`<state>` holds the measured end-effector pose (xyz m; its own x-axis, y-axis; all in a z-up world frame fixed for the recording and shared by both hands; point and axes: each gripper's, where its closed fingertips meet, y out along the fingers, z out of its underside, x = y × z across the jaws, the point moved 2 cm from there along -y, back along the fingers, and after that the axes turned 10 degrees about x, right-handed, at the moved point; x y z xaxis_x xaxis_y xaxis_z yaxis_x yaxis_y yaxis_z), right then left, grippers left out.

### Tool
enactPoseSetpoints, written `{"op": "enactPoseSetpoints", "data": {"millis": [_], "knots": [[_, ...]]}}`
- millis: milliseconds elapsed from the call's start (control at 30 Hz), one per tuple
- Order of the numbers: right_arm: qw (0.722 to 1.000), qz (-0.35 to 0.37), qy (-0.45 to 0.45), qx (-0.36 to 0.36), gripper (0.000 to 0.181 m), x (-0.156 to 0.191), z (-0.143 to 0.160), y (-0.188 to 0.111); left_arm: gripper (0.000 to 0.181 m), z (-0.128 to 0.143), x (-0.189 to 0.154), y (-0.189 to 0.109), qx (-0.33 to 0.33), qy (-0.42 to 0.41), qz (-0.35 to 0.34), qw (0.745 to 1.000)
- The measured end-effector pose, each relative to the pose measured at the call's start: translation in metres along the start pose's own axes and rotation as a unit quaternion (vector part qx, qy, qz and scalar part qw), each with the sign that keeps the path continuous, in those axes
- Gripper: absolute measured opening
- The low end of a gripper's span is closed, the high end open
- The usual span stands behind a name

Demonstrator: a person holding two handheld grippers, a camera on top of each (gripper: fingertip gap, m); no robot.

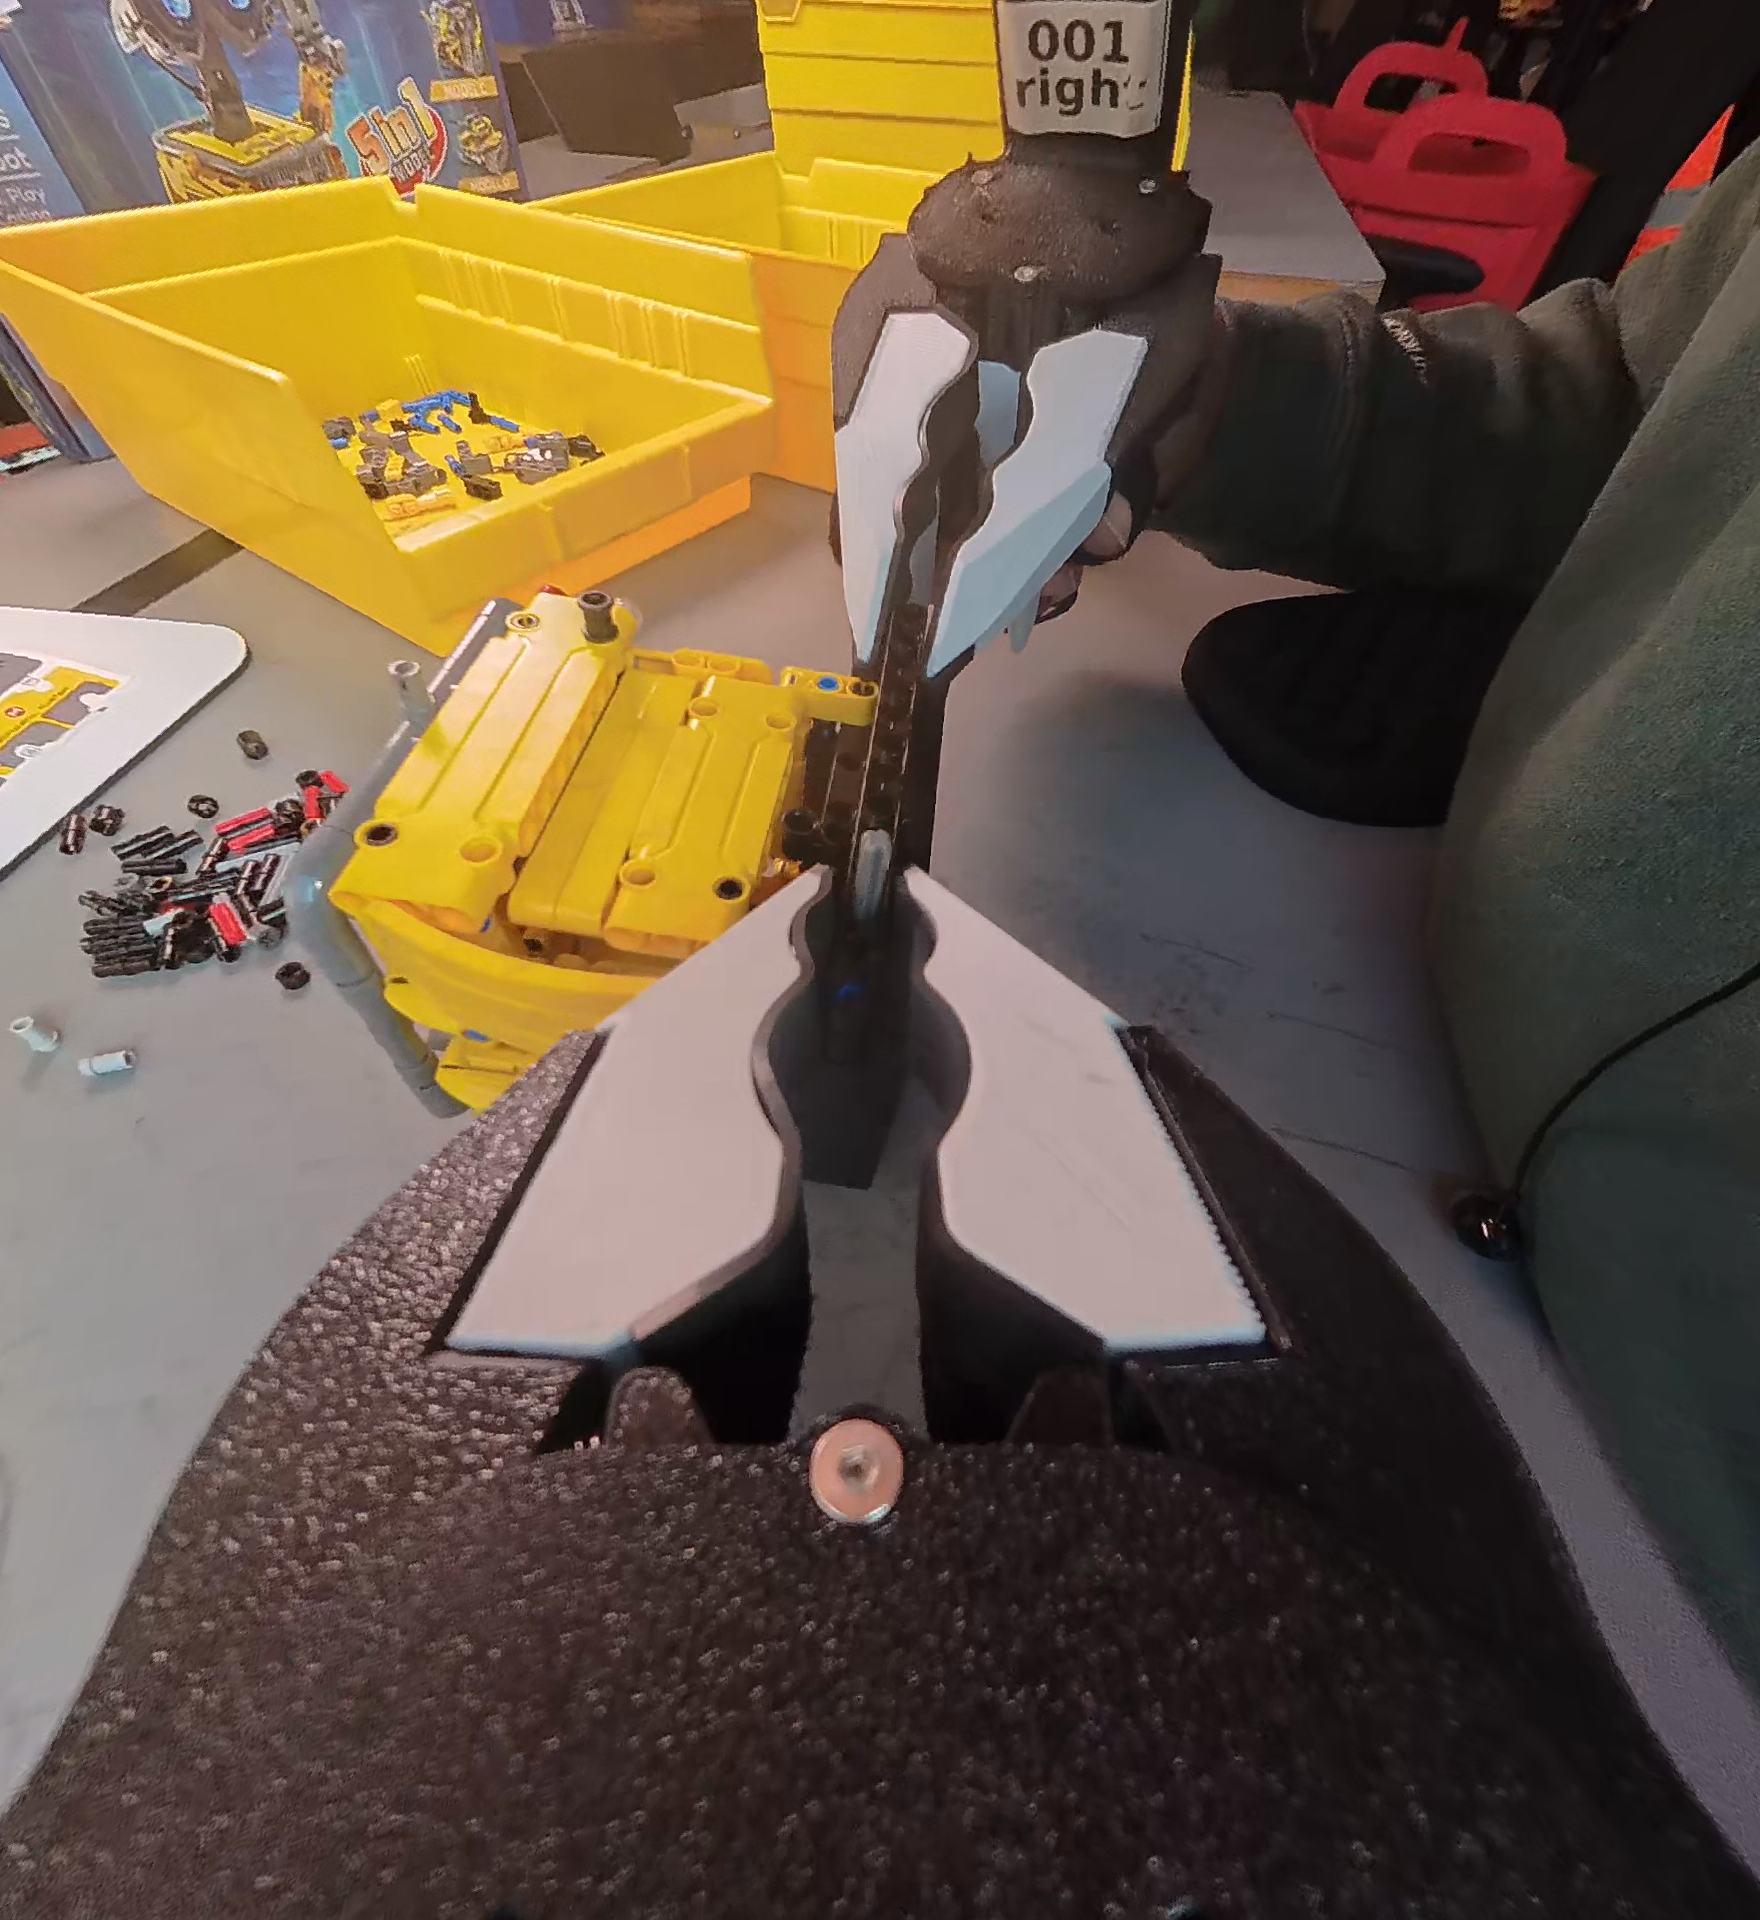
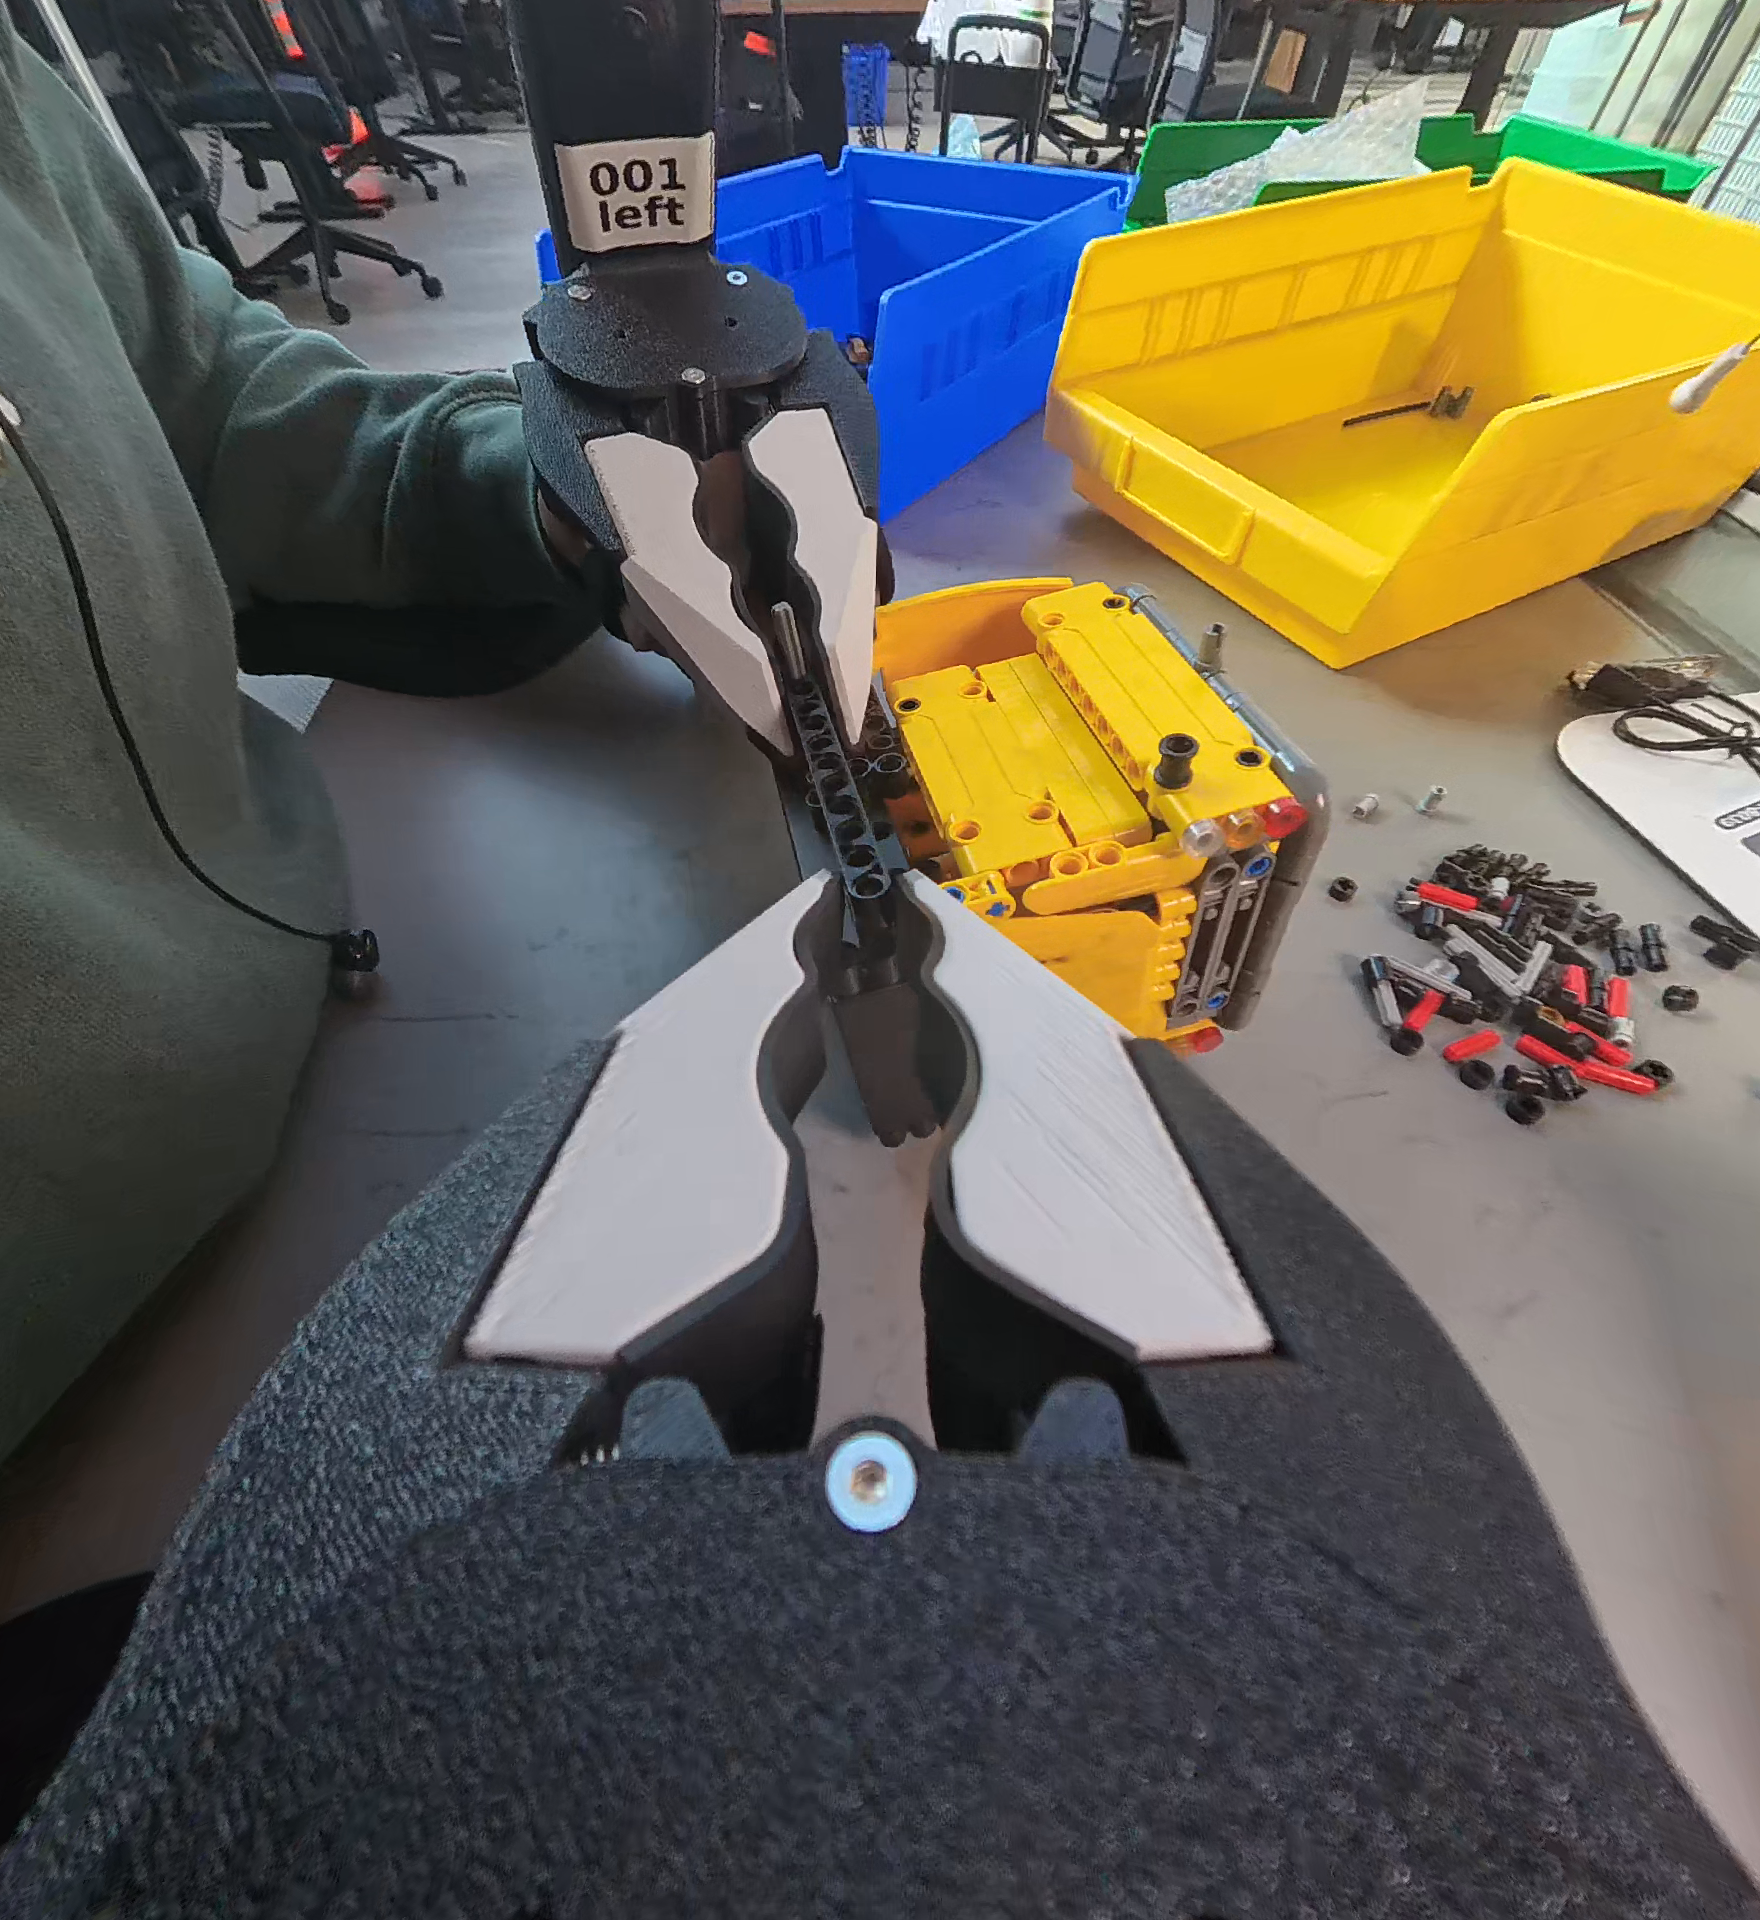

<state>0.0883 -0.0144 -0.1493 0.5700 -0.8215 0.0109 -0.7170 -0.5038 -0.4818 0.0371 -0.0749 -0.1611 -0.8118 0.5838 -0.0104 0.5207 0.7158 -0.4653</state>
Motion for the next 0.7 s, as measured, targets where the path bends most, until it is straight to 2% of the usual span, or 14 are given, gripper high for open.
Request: {"op": "enactPoseSetpoints", "data": {"millis": [267,700], "knots": [[0.999,-0.024,0.03,-0.019,0.009,-0.0026,0.001,0.002,0.008,0.0004,0.001,-0.0007,0.001,-0.001,0.0,1.0],[0.999,0.011,-0.012,-0.027,0.009,-0.0014,0.0017,0.0033,0.008,0.0012,0.0005,-0.0011,0.0,0.01,-0.006,1.0]]}}
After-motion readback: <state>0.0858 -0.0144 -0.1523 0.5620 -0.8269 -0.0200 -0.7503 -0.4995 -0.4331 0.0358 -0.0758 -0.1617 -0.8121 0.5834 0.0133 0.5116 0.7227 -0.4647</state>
